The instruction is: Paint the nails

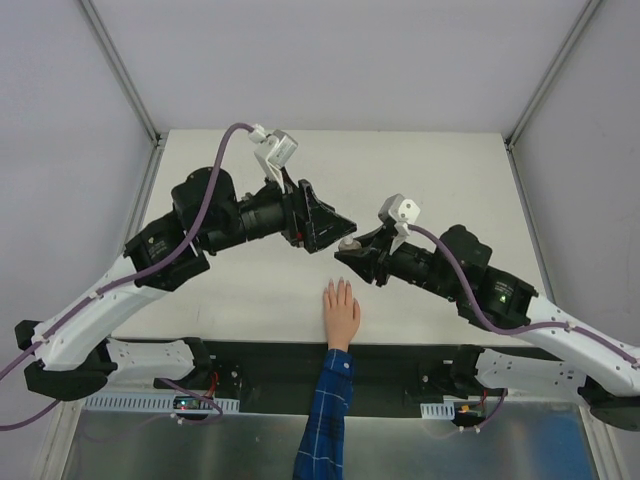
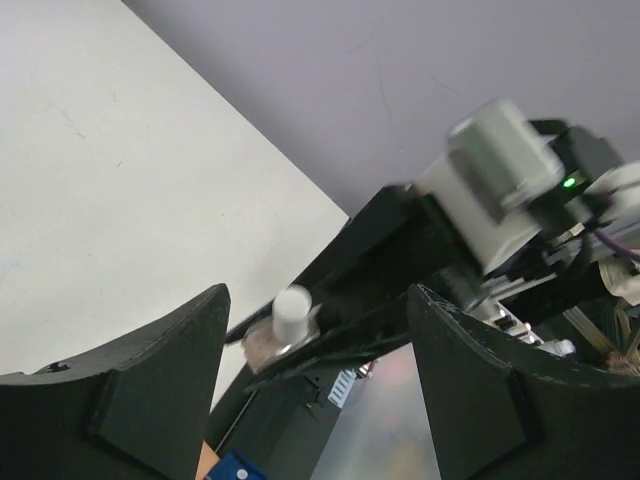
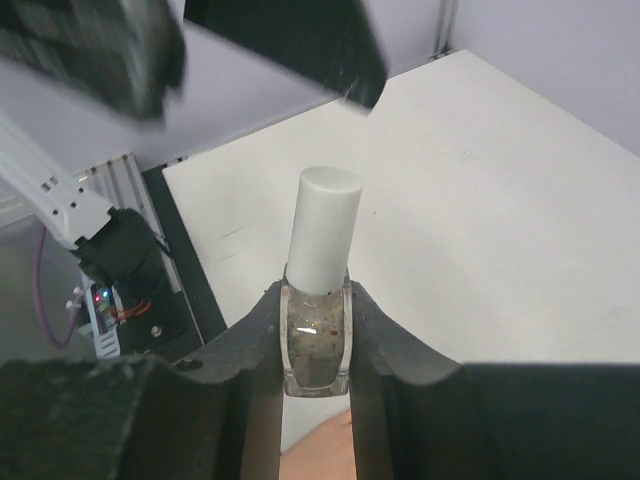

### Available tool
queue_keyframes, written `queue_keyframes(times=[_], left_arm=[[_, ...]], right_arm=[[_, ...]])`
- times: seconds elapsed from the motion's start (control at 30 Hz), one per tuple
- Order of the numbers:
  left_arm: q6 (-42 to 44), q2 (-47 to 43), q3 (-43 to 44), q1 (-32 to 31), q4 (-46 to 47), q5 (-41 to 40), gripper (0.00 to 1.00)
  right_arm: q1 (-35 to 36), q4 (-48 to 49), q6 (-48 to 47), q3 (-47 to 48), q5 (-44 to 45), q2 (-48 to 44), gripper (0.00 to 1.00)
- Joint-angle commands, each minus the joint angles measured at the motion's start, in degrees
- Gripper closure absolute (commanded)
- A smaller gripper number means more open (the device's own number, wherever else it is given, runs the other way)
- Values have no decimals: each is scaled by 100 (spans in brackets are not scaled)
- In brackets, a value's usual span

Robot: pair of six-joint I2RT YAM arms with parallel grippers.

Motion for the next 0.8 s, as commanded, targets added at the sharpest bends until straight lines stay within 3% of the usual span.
queue_keyframes(times=[0.0, 0.27, 0.6, 0.77], left_arm=[[287, 544, 1495, 122, -1585, 652, 32], [665, 598, 1780, 140, -2685, 600, 36], [833, 738, 1815, 149, -2783, 714, 37], [877, 844, 1859, 149, -2765, 723, 46]], right_arm=[[-42, -112, -16, 329, -875, 95, 99], [-165, -385, -166, 514, -1254, 183, 100], [-218, -455, -174, 681, -1536, 402, 100], [-226, -429, -166, 663, -1483, 420, 100]])
